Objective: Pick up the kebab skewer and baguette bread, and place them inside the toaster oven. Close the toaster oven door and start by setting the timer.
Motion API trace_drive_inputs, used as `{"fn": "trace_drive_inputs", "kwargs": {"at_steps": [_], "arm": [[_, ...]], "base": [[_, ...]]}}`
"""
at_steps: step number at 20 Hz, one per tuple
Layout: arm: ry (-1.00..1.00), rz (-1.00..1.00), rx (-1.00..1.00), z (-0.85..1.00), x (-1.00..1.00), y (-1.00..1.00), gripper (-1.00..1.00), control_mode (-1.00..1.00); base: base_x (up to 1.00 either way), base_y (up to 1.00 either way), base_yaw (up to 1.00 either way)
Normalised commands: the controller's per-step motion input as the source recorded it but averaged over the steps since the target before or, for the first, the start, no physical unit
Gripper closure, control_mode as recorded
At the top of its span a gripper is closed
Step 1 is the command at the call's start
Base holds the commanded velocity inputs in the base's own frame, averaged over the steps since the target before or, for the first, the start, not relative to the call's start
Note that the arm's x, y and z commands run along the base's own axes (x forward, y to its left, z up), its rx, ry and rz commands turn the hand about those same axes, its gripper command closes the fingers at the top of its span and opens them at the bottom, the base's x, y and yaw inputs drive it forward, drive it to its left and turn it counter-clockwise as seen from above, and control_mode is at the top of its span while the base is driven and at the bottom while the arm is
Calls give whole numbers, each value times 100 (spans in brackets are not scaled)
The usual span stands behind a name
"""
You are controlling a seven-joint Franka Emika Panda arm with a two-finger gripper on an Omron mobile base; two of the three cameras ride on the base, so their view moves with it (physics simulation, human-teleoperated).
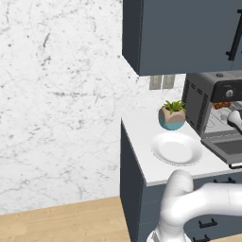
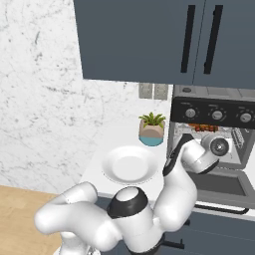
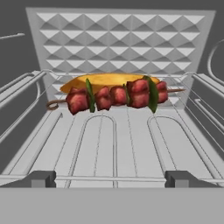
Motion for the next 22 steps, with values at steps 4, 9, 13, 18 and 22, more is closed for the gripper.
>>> {"fn": "trace_drive_inputs", "kwargs": {"at_steps": [4, 9, 13, 18, 22], "arm": [[0, 0, 0, 0, 1, 0, -100, -100], [0, 0, 0, 0, -1, 0, -100, -100], [0, 0, 0, 0, -8, -9, -100, -100], [0, 0, 0, 0, -25, -17, -100, -100], [0, 0, 0, 0, -34, -19, -100, -100]], "base": [[0, 0, 0], [0, 0, 0], [0, 0, 0], [0, 0, 0], [0, 0, 0]]}}
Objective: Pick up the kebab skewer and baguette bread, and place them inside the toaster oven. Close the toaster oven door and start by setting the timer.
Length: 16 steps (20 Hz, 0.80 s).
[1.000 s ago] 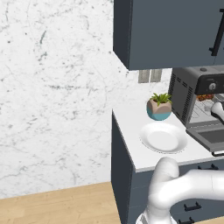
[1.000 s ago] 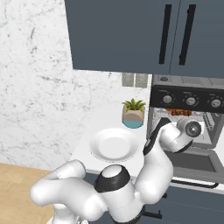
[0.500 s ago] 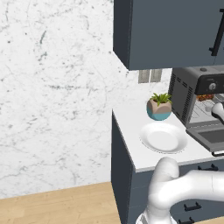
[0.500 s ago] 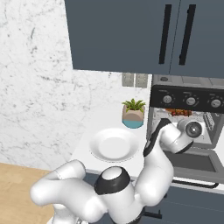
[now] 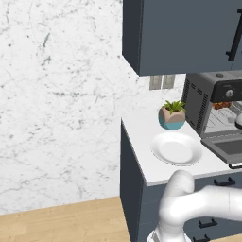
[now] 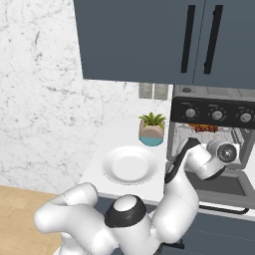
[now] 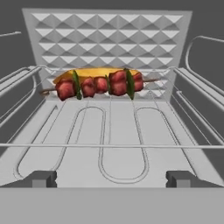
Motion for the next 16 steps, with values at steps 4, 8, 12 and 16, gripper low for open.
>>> {"fn": "trace_drive_inputs", "kwargs": {"at_steps": [4, 8, 12, 16], "arm": [[2, 0, 0, 0, -35, -17, -100, -100], [4, 0, 0, 0, -29, -13, -100, -100], [4, 0, 0, 1, -13, -9, -100, -100], [7, 0, 0, 2, -20, -8, -100, -100]], "base": [[0, 0, 0], [0, 0, 0], [0, 0, 0], [0, 0, 0]]}}
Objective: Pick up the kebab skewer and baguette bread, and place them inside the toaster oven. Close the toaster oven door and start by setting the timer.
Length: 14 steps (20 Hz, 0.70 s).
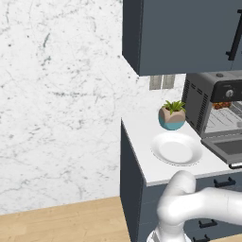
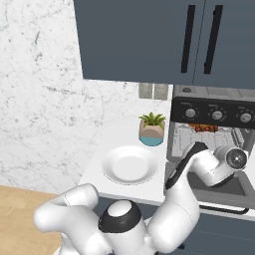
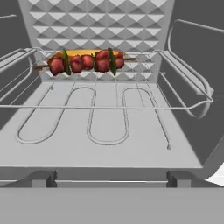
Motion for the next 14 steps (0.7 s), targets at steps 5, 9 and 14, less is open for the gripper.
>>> {"fn": "trace_drive_inputs", "kwargs": {"at_steps": [5, 9, 14], "arm": [[10, 0, 0, 0, -57, -11, -100, -100], [5, 1, 0, -11, -66, -5, -100, -100], [3, 2, 0, -24, -68, 0, -100, -100]], "base": [[0, 0, 0], [0, 0, 0], [0, 0, 0]]}}
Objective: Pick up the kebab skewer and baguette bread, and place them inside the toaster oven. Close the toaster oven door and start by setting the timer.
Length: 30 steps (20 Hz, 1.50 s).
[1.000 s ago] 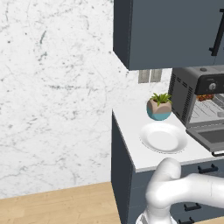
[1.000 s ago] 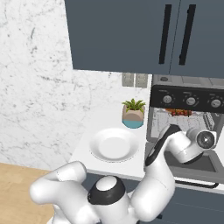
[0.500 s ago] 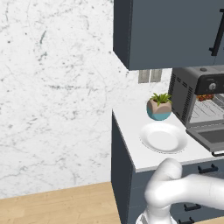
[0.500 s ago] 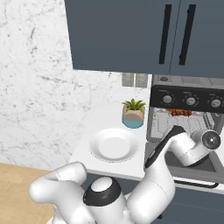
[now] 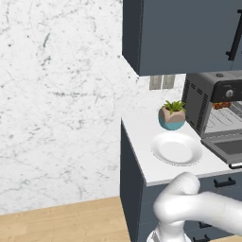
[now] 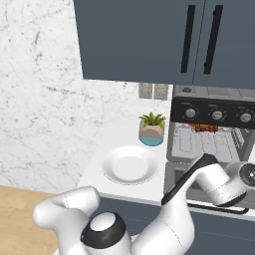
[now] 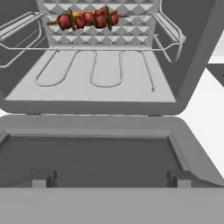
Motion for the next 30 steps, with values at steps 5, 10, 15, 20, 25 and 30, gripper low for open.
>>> {"fn": "trace_drive_inputs", "kwargs": {"at_steps": [5, 10, 15, 20, 25, 30], "arm": [[2, 4, 0, -28, -65, 0, -100, -100], [1, 3, 0, -32, -51, 0, -100, -100], [0, 2, 0, -27, -27, 0, -100, -100], [0, 2, 0, -25, -24, 0, -100, -100], [0, 2, 0, -25, -24, 0, -100, -100], [0, 3, 0, -22, -23, 0, -100, -100]], "base": [[0, 0, 0], [0, 0, 0], [0, 0, 0], [0, 0, 0], [0, 0, 0], [0, 0, 0]]}}
